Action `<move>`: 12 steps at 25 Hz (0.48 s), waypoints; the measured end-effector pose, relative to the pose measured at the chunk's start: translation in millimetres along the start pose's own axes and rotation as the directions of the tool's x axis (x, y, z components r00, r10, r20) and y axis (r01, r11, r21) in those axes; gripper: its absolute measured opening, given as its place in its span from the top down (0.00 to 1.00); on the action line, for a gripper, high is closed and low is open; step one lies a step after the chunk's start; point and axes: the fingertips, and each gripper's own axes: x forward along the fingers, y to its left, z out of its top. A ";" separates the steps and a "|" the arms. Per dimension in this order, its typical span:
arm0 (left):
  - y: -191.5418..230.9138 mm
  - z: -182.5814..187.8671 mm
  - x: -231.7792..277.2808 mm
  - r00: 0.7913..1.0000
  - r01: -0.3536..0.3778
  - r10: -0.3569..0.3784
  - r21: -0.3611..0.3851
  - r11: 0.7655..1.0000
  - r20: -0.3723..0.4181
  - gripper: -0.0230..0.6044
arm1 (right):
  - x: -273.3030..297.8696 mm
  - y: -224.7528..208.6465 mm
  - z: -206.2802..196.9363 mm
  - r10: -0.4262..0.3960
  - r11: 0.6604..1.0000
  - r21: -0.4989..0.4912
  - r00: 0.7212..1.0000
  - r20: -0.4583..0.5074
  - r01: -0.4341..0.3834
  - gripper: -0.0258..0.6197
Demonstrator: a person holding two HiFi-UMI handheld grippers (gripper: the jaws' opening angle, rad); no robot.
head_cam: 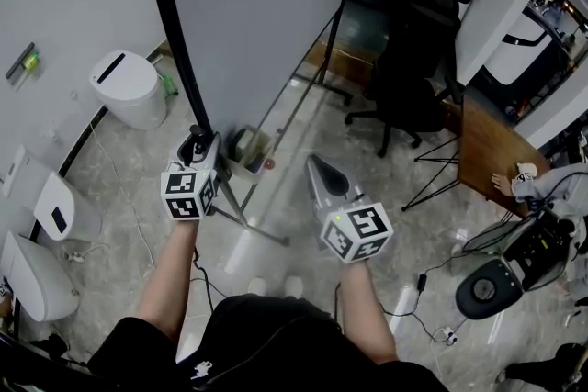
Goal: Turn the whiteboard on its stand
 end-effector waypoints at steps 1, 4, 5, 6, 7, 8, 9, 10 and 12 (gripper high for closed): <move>-0.7 0.1 0.2 1.000 -0.002 0.002 0.009 1.000 0.002 0.65 | -0.6 -1.6 0.3 0.000 1.000 0.001 1.000 0.001 0.000 0.95; -0.5 2.0 0.1 1.000 -0.011 0.010 0.036 0.999 0.012 0.63 | 0.0 -3.4 1.5 0.002 1.000 0.009 1.000 0.004 -0.002 0.95; 0.2 3.6 -0.4 1.000 -0.014 0.013 0.040 0.999 0.018 0.63 | 1.2 -3.0 1.9 0.005 1.000 0.012 1.000 0.005 -0.005 0.95; 0.7 6.0 -0.7 1.000 -0.015 0.014 0.042 0.999 0.027 0.62 | 2.6 -2.6 1.9 0.008 1.000 0.013 1.000 0.005 -0.008 0.95; 0.5 8.6 -0.8 0.999 -0.015 0.013 0.044 0.999 0.036 0.61 | 3.8 -2.5 1.7 0.011 1.000 0.014 1.000 0.005 -0.011 0.95; -0.2 10.9 -0.8 0.999 -0.015 0.013 0.046 0.999 0.043 0.59 | 4.8 -2.7 1.0 0.014 1.000 0.014 1.000 0.005 -0.014 0.95; -1.0 12.8 -1.2 0.999 -0.016 0.014 0.047 0.999 0.049 0.56 | 5.3 -3.1 0.1 0.018 1.000 0.014 1.000 0.005 -0.018 0.95; -1.7 14.6 -2.5 0.998 -0.021 0.018 0.046 0.999 0.056 0.54 | 5.5 -3.5 -0.9 0.022 1.000 0.015 1.000 0.004 -0.022 0.95; -3.1 20.4 -6.5 0.997 -0.031 0.028 0.045 0.999 0.074 0.53 | 5.5 -4.0 -2.0 0.031 0.999 0.016 1.000 0.004 -0.031 0.95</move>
